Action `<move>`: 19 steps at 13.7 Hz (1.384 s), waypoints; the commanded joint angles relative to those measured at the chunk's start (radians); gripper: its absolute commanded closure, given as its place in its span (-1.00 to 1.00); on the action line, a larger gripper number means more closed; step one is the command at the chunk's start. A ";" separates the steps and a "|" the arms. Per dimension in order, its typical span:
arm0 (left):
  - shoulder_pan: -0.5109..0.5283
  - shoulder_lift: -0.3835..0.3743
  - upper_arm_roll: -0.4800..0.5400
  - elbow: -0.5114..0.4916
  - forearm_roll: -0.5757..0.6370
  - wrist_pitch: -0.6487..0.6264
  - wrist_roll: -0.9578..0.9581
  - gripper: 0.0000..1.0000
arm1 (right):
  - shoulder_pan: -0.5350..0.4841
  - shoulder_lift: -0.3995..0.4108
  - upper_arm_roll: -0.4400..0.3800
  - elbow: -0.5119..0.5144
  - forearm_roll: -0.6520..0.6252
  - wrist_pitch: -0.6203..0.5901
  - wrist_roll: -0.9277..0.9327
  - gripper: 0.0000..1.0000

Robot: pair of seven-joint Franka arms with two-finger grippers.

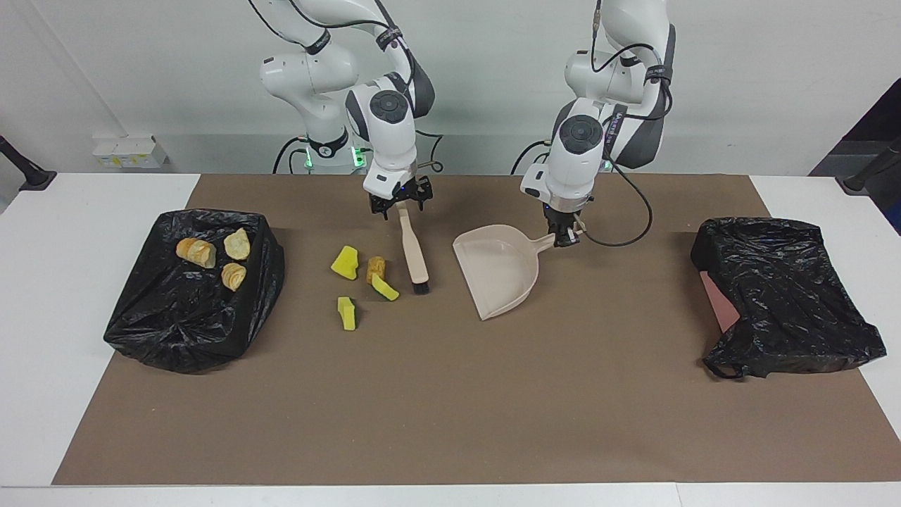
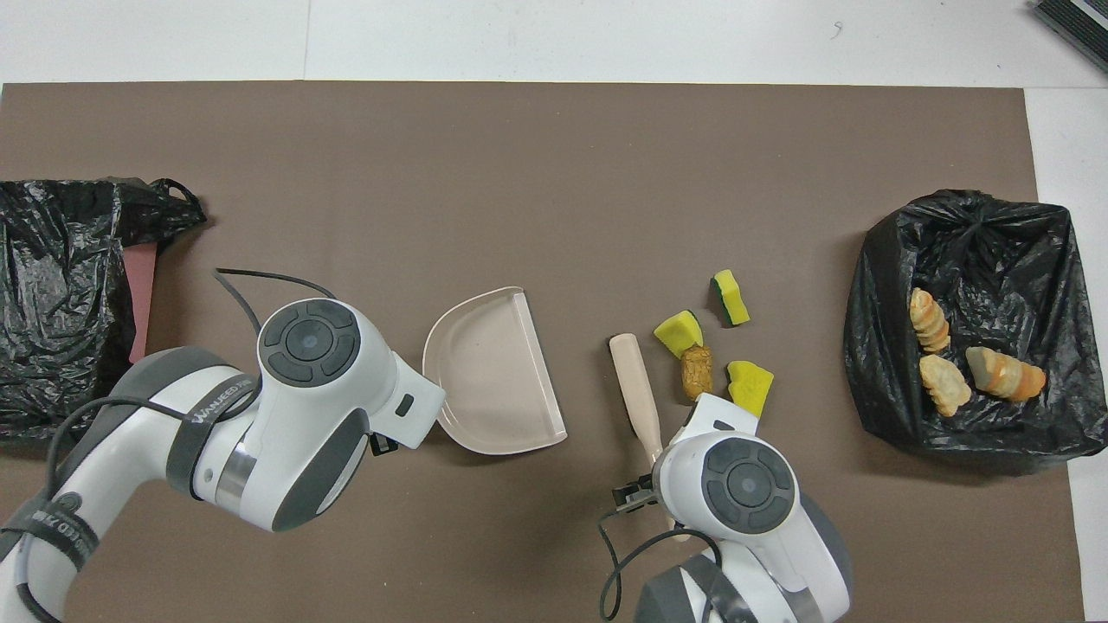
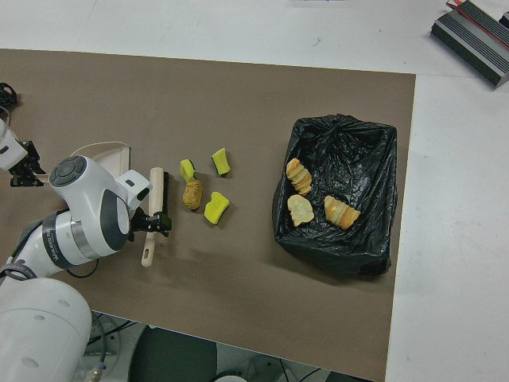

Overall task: Sweep and dump trash in bin
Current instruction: 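Sweep the yellow sponges toward the dustpan with the right-held brush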

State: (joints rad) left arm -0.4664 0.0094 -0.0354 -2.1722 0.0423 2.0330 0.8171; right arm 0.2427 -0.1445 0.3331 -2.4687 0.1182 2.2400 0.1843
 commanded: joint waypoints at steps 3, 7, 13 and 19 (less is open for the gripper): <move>-0.021 -0.029 0.009 -0.040 0.014 0.033 0.002 1.00 | 0.000 -0.004 0.006 -0.026 0.034 0.043 -0.028 1.00; -0.032 -0.029 0.009 -0.040 0.014 0.035 -0.003 1.00 | -0.016 -0.009 0.004 0.020 0.034 0.013 -0.008 1.00; -0.099 -0.003 0.009 -0.038 0.014 0.090 -0.109 1.00 | -0.161 -0.098 -0.008 0.065 -0.104 -0.074 0.009 1.00; -0.172 0.029 0.009 0.031 0.004 0.082 -0.213 1.00 | -0.315 0.023 -0.005 0.116 -0.417 -0.099 0.030 1.00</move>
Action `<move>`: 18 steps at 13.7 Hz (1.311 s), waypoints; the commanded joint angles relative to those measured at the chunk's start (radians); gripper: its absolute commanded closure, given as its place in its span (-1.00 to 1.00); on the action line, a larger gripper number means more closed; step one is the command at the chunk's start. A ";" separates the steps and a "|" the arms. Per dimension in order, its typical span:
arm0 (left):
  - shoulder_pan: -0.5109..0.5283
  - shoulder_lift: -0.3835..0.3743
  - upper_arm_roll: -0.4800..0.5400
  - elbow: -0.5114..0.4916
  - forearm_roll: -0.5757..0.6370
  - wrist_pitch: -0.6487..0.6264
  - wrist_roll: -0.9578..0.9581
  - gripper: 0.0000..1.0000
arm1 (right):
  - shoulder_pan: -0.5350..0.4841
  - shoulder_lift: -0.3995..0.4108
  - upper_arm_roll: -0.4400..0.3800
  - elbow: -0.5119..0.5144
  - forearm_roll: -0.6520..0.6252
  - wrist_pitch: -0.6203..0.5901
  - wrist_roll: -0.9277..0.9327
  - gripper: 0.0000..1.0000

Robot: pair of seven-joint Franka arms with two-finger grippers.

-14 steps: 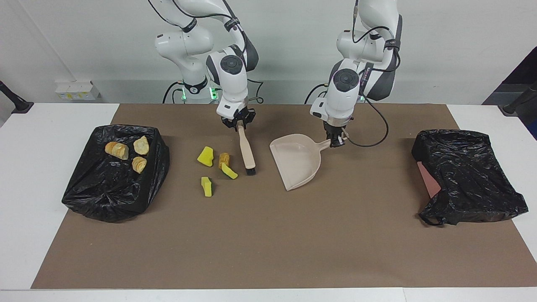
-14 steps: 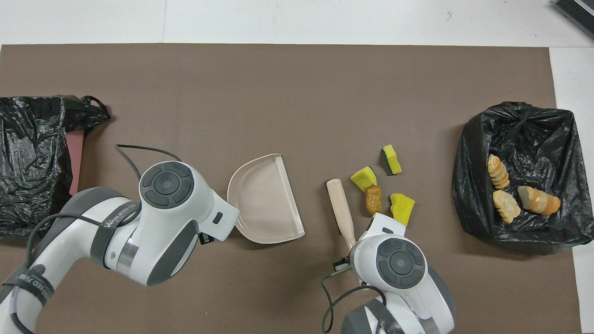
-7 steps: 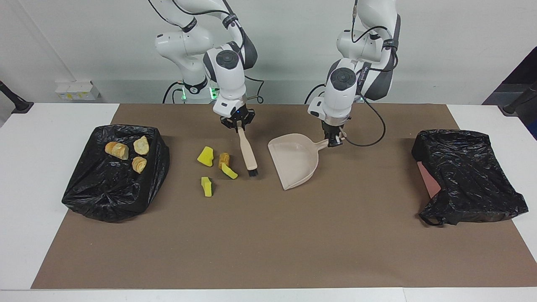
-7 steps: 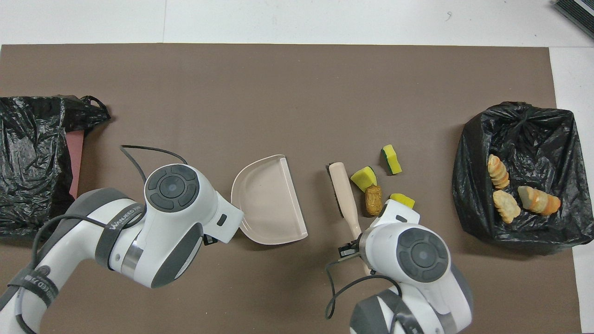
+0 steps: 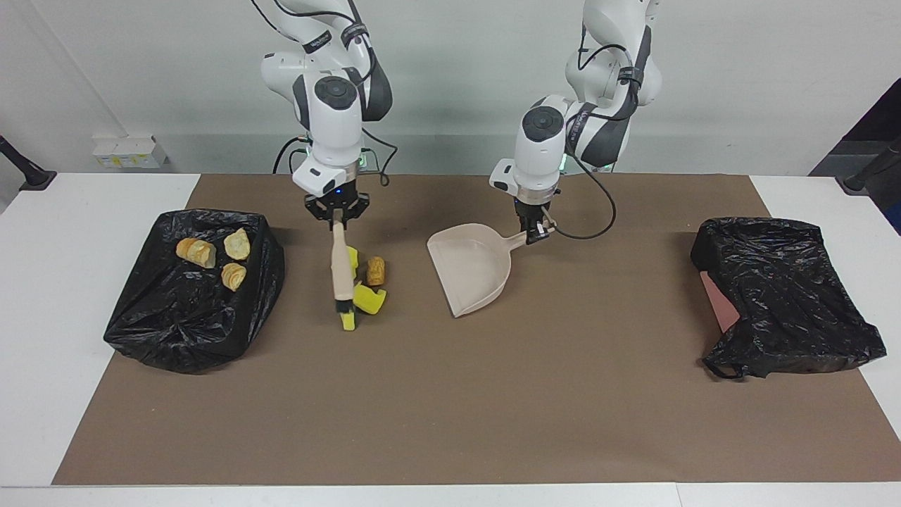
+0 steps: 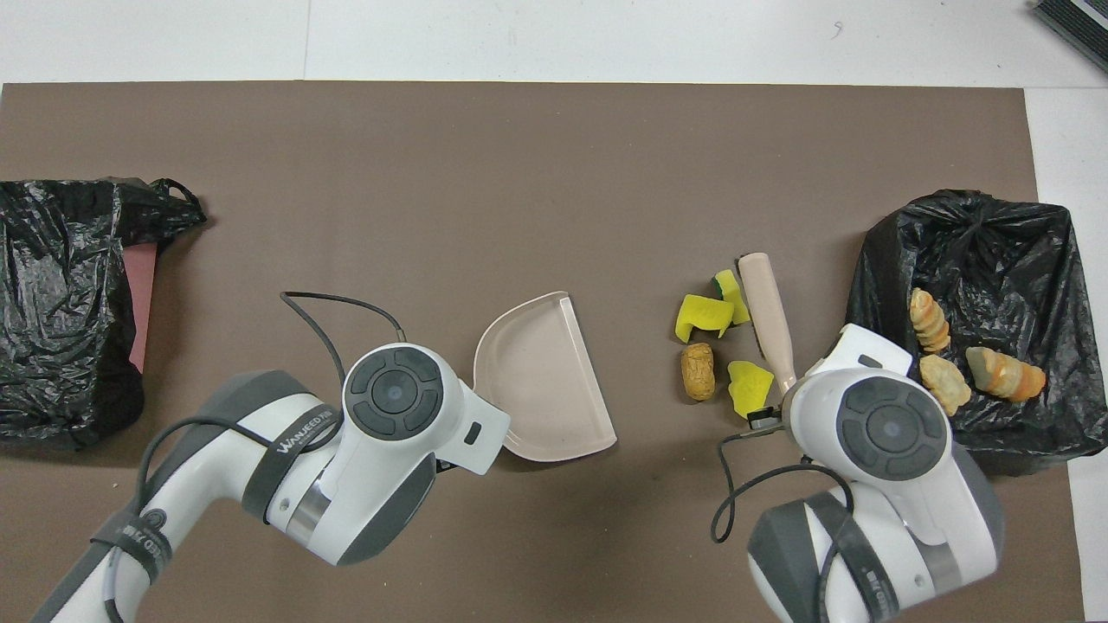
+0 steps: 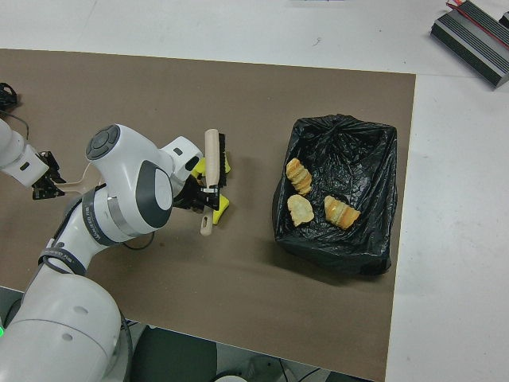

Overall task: Sweep and dump trash in bin
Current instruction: 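Sweep the yellow sponges toward the dustpan with the right-held brush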

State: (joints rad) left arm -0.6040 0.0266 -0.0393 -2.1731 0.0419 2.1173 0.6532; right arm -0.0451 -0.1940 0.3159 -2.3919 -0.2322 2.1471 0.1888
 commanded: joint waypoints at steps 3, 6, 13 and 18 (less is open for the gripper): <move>-0.089 0.065 0.009 0.091 0.004 -0.032 -0.136 1.00 | -0.048 0.157 0.012 0.088 -0.099 -0.009 0.038 1.00; -0.095 0.116 0.007 0.199 -0.014 -0.144 -0.190 1.00 | -0.030 0.186 0.025 0.079 -0.081 -0.053 0.061 1.00; -0.149 0.121 0.006 0.164 -0.008 -0.122 -0.247 1.00 | 0.172 0.238 0.031 0.098 0.291 -0.075 -0.014 1.00; -0.152 0.147 0.006 0.119 -0.007 0.015 -0.238 1.00 | 0.168 0.220 0.025 0.233 0.468 -0.237 -0.124 1.00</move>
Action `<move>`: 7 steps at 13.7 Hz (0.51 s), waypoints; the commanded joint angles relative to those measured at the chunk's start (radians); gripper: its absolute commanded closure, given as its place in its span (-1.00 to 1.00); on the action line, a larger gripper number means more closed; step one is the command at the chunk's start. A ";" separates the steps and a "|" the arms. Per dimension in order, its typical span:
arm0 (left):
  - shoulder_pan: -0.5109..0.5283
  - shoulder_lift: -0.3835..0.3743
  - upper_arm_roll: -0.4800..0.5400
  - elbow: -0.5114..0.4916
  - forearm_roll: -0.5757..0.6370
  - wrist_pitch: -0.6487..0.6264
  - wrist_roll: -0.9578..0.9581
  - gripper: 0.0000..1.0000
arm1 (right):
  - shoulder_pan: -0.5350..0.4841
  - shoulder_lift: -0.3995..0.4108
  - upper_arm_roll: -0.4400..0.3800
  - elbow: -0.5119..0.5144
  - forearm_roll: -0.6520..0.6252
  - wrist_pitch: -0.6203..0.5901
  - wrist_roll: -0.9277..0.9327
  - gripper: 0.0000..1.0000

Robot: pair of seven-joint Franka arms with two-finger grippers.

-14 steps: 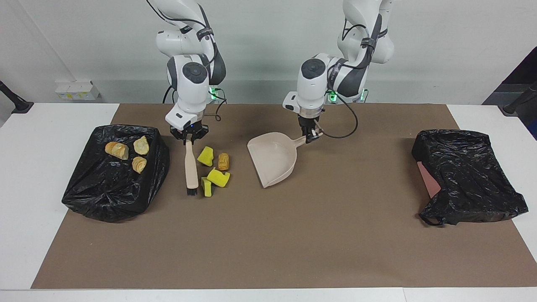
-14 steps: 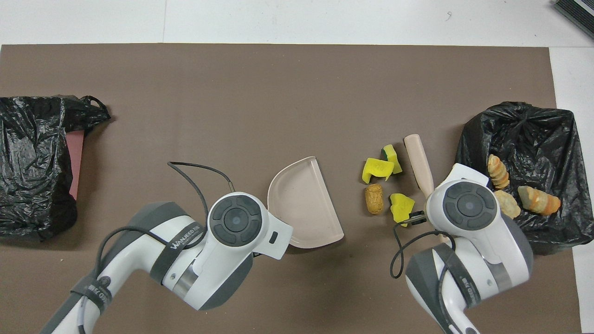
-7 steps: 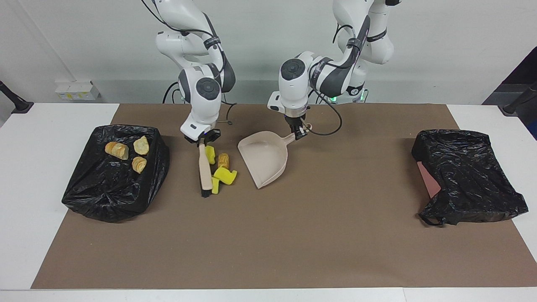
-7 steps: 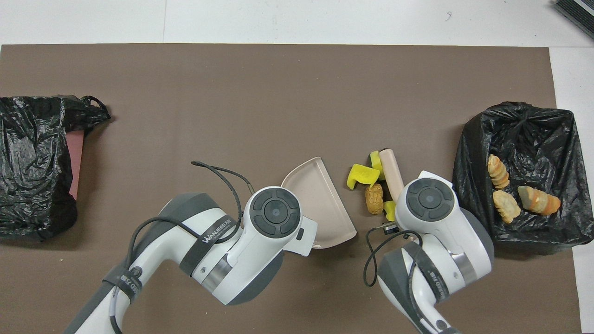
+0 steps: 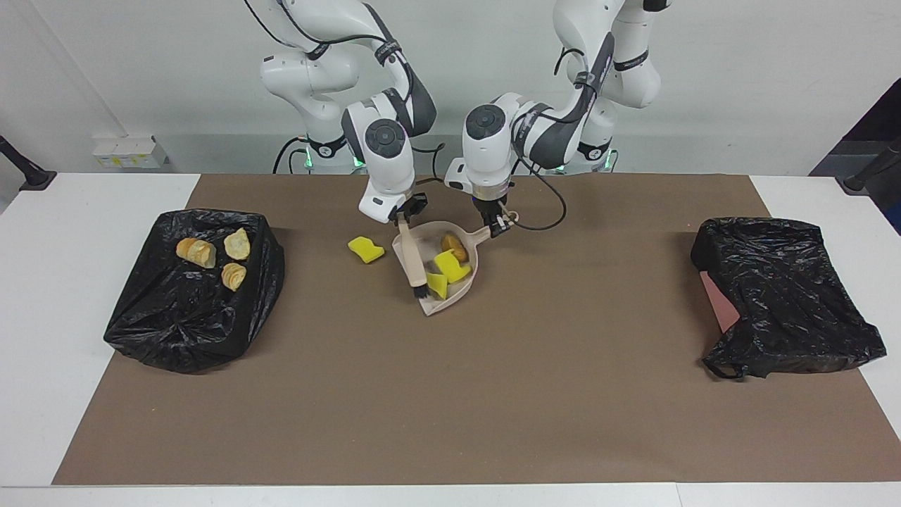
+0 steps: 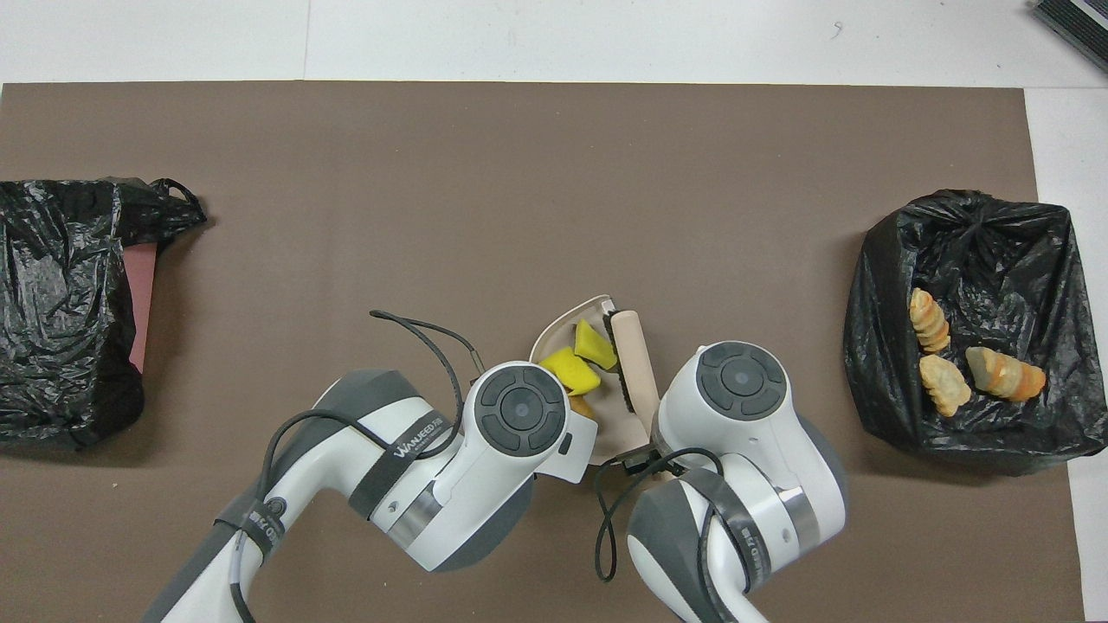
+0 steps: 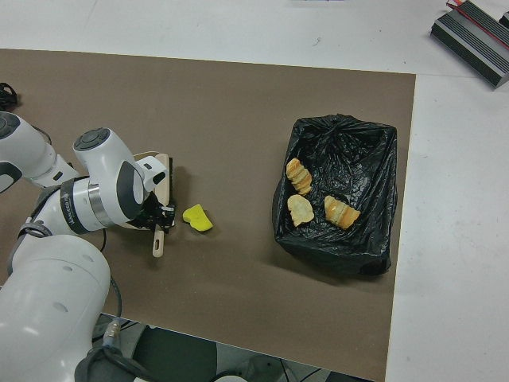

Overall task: Sweep and dump trash in bin
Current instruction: 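Sweep the remaining sponge and bread pieces into the dustpan with the brush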

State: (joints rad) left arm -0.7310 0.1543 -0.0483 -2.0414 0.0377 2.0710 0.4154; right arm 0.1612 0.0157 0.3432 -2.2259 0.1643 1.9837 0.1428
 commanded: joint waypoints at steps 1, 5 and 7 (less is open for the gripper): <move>-0.021 0.021 0.015 -0.007 -0.002 0.063 0.008 1.00 | -0.067 -0.020 -0.003 0.086 0.081 -0.118 -0.080 1.00; -0.007 0.007 0.018 0.001 0.001 0.029 0.080 1.00 | -0.167 -0.149 -0.015 0.082 -0.029 -0.270 0.045 1.00; -0.004 0.001 0.024 0.053 0.019 -0.078 0.133 1.00 | -0.179 -0.206 -0.016 -0.012 -0.094 -0.260 0.106 1.00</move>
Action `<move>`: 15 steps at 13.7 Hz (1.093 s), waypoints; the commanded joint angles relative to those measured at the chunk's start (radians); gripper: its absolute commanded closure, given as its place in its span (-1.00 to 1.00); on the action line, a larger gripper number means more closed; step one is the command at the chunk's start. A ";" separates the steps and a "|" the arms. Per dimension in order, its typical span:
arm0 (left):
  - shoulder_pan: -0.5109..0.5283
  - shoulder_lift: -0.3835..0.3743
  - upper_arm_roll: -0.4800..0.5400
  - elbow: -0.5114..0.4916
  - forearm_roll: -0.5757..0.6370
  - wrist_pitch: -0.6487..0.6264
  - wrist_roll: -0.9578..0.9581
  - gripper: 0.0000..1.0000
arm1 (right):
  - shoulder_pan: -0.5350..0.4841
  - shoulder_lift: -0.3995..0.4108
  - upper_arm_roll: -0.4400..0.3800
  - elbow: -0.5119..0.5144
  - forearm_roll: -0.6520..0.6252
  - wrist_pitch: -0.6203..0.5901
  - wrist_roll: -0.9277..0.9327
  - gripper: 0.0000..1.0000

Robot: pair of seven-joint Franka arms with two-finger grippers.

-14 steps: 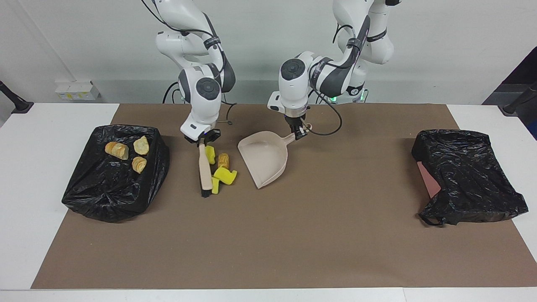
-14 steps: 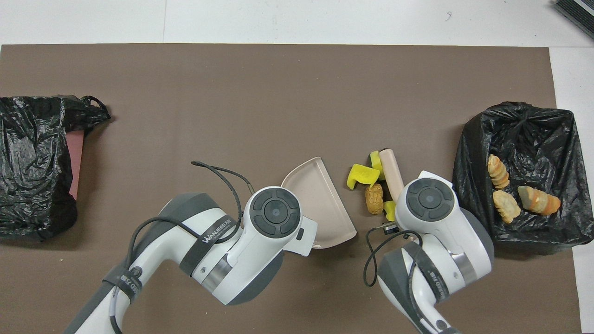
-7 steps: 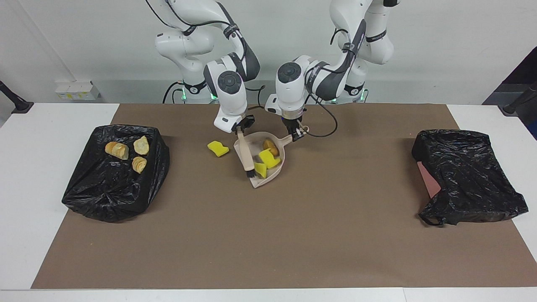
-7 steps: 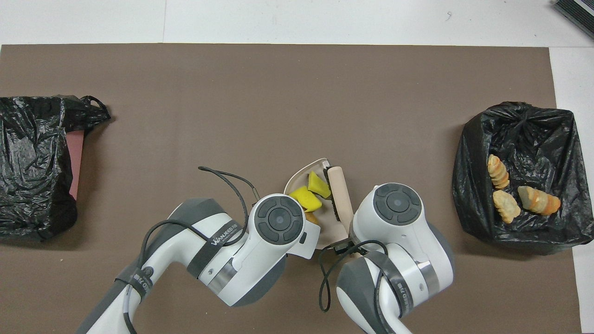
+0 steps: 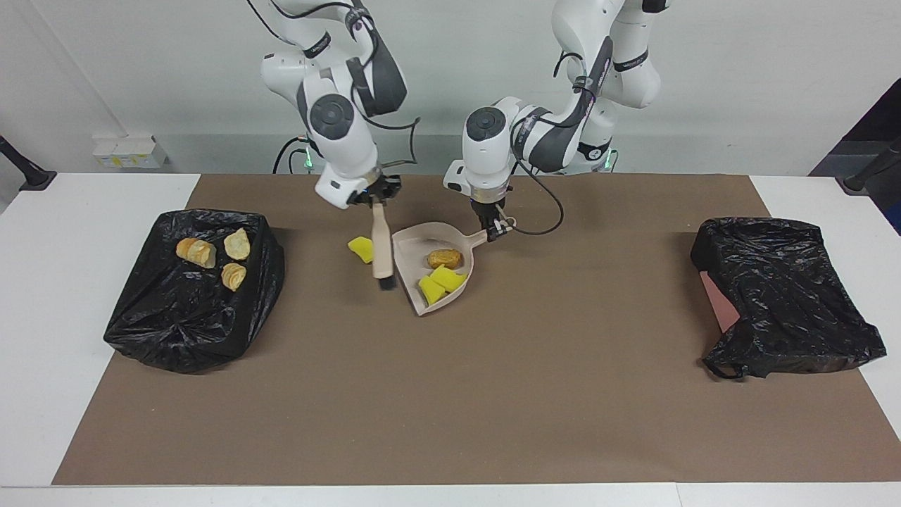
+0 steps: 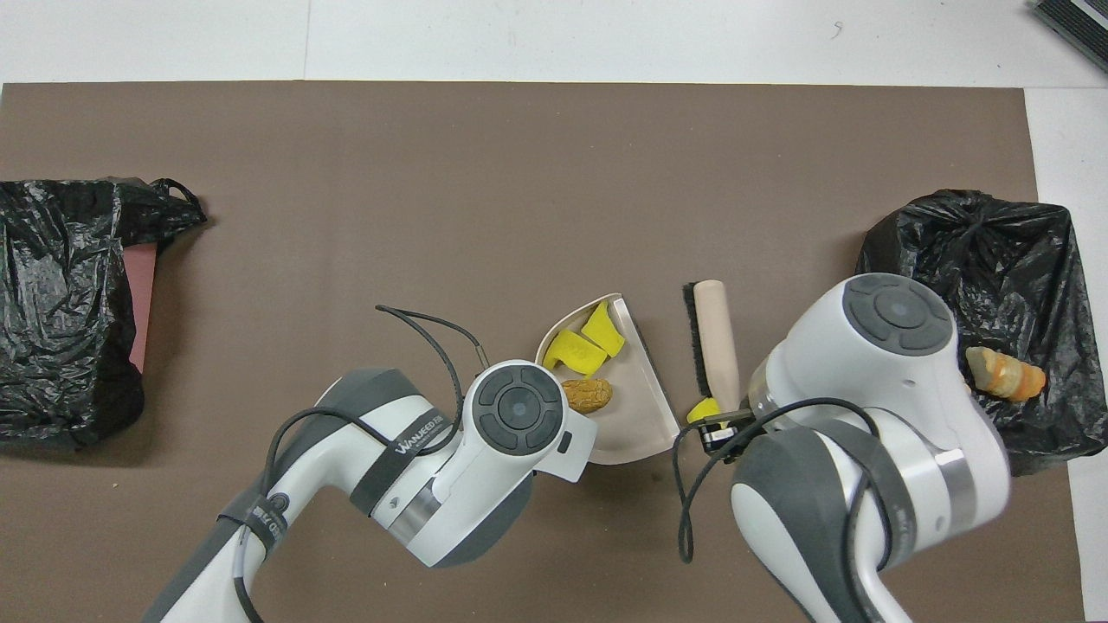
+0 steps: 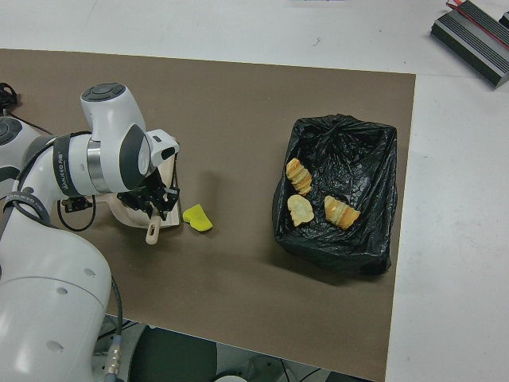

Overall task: Sweep and dump trash in bin
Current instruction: 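Sweep the remaining sponge and bread pieces into the dustpan with the brush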

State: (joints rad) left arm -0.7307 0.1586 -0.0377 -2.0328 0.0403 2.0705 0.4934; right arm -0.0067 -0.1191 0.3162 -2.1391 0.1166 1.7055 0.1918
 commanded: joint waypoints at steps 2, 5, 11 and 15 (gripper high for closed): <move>-0.013 -0.008 0.013 0.069 0.056 -0.174 0.093 1.00 | -0.033 -0.118 0.014 -0.203 -0.112 0.045 0.055 1.00; -0.061 -0.051 0.010 0.030 0.081 -0.207 0.055 1.00 | -0.042 -0.100 0.020 -0.312 -0.110 0.127 0.075 1.00; -0.072 -0.076 0.005 -0.052 0.081 -0.069 0.019 1.00 | 0.063 -0.056 0.023 -0.338 0.129 0.210 -0.052 1.00; -0.061 -0.073 0.005 -0.108 0.081 0.054 0.024 1.00 | 0.125 -0.040 0.023 -0.296 0.435 0.240 -0.106 1.00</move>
State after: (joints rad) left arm -0.7962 0.1149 -0.0347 -2.0788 0.0991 2.0376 0.5227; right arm 0.1211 -0.1661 0.3380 -2.4699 0.4415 1.9461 0.1321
